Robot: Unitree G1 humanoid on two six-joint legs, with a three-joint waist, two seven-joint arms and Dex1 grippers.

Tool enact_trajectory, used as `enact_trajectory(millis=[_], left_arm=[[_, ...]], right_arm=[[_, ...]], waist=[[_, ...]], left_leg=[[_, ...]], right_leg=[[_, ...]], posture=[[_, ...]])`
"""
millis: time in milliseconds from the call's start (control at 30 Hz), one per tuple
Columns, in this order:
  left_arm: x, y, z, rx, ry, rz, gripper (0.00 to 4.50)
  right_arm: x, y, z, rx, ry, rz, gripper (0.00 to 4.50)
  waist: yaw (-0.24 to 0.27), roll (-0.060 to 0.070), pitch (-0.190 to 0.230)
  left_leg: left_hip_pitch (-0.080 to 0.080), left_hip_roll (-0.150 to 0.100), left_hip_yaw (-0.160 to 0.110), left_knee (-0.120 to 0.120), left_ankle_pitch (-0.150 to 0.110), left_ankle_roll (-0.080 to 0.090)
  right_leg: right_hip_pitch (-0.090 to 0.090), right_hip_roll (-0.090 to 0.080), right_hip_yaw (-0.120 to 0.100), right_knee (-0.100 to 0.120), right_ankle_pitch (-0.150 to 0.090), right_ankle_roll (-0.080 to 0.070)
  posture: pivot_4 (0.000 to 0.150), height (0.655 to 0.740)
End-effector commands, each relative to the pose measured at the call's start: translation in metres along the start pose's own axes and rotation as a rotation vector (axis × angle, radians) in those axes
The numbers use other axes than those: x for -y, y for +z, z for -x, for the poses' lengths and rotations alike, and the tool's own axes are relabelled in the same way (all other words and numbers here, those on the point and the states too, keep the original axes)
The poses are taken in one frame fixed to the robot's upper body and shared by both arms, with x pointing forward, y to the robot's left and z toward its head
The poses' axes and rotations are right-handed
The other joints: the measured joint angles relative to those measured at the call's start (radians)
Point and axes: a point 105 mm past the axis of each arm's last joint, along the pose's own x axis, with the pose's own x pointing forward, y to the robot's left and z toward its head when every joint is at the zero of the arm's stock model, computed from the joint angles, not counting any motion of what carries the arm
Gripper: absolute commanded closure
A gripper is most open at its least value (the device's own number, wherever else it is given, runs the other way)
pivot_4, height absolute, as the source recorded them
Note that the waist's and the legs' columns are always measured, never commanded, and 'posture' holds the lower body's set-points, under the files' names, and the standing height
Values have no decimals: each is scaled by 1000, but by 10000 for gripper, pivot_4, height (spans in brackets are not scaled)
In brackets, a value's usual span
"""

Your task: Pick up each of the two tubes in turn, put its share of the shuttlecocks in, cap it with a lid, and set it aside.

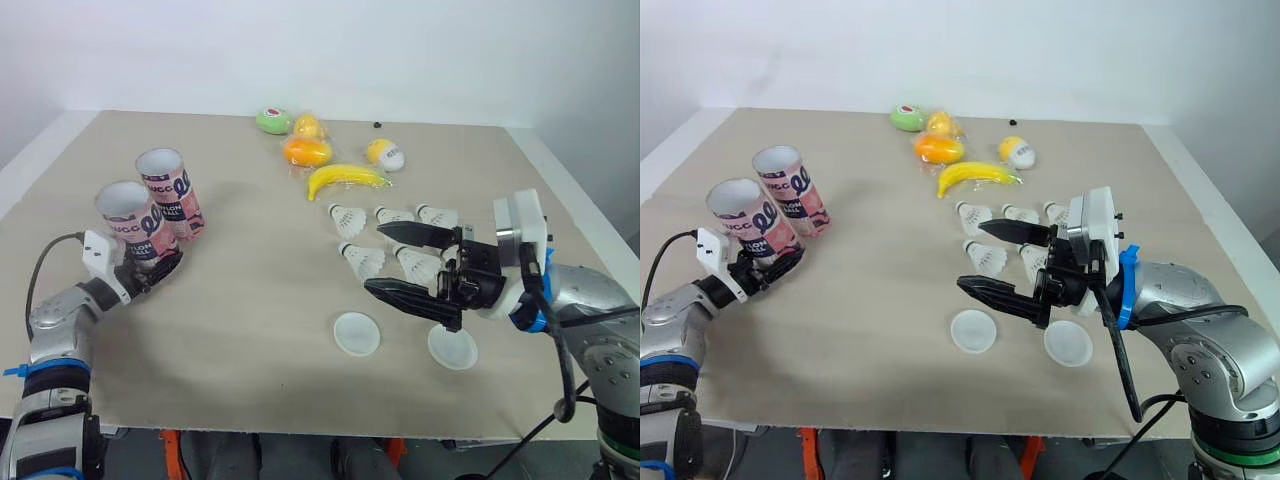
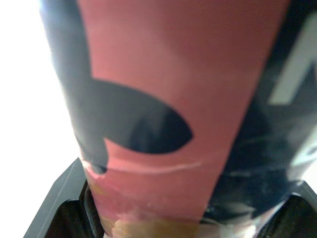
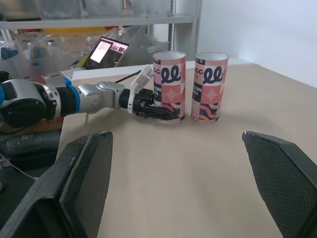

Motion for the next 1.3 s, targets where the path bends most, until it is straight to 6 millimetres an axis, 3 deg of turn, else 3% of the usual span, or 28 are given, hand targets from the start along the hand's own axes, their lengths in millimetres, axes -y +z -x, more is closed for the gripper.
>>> enact_trajectory(millis=[33,200,300,400,467,700,1000,1267,1300], left_arm=[[18,13,4,-29,-137,-24,13904],[80,2,31,-308,-520,-61,13904],[98,-5,48,-485,-670,-151,13904],[96,-18,64,-669,-768,-322,13904],[93,-7,60,-700,-797,-397,13904],[79,20,57,-758,-869,-537,13904],[107,6,54,-705,-984,-422,13904],[115,1,52,-700,-992,-406,13904],[116,0,52,-699,-992,-405,14021]], right_arm=[[2,1,2,-28,-29,31,0],[13,-32,2,-119,-131,-93,0],[8,-41,-2,-96,-136,-200,0],[10,-56,-10,-116,-180,-291,0],[14,-79,-17,-172,-252,-348,0],[21,-109,-30,-253,-358,-394,0],[44,-113,-40,-275,-434,-317,0],[56,-114,-43,-301,-447,-264,0],[59,-116,-44,-310,-457,-253,3998]], waist=[[0,0,0],[-3,0,0],[-3,2,-1],[-3,6,-3],[-5,5,-6],[-20,9,-5],[-24,10,-6],[-13,11,-6],[-13,11,-6]], left_leg=[[0,0,0,0,0,0],[0,0,0,0,0,0],[1,1,0,-1,0,0],[2,1,0,-1,0,0],[4,1,1,-1,0,0],[5,4,4,-3,0,0],[6,6,3,-10,0,0],[5,4,4,-8,-3,-3],[5,4,4,-8,-3,-3]], right_leg=[[0,0,0,0,0,0],[0,-1,0,0,-1,-1],[1,-1,0,0,-3,-6],[1,-1,0,0,-4,-7],[2,-1,1,0,-4,-7],[0,3,4,1,-4,-7],[-2,10,8,2,-6,-3],[-1,8,10,1,-8,-1],[-1,7,10,1,-8,-1]], posture=[[1500,6946],[1500,6946],[1500,6946],[1500,6946],[1500,6946],[1500,6946],[1500,6946],[1500,6946],[1500,6946]])
